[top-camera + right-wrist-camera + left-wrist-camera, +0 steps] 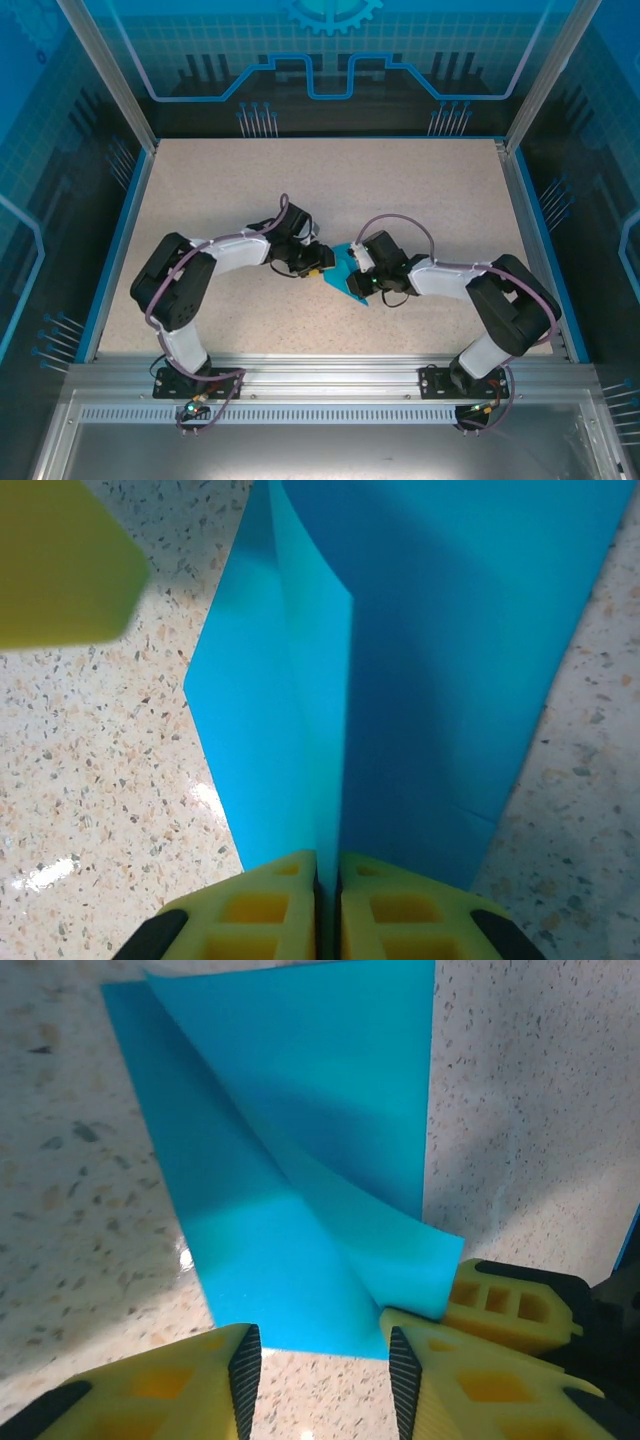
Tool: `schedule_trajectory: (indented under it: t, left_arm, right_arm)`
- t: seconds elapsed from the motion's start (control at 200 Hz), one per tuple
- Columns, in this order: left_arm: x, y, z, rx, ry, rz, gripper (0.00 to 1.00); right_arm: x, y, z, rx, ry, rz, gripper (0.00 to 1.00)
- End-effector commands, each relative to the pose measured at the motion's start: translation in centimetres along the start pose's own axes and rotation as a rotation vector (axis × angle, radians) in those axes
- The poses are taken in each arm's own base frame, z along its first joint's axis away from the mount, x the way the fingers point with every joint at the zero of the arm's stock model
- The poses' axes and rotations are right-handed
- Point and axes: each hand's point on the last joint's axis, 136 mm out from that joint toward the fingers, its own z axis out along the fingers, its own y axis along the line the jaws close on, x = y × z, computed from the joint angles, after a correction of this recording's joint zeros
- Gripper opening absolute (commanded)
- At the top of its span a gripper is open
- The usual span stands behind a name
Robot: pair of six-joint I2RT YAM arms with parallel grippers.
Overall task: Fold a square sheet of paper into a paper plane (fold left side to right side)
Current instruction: Fourth fold the wing at the center of the table.
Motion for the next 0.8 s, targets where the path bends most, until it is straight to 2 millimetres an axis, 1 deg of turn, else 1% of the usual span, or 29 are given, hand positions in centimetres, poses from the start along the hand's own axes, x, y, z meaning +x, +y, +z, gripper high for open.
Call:
schedule_trajectory:
  t: [0.0,0.31,0.51,0.795]
  left_arm:
    - [-0.3,-1.5,0.8,0.032,0.014,0.012,0.42]
    - [0.0,-1.5,3.0,0.011,0.051,0.009,0.41]
    - [-0.1,-1.6,3.7,0.005,0.060,0.006,0.42]
    - [0.0,-0.4,4.6,-0.030,0.075,-0.008,0.42]
  right_arm:
    - [0.0,0.2,-0.2,-0.054,-0.007,0.037,0.12]
    - [0.3,-0.3,0.1,-0.077,0.004,0.081,0.12]
    - [0.5,-0.7,0.4,-0.094,0.018,0.112,0.12]
    - [0.4,-1.0,0.5,-0.112,0.018,0.139,0.14]
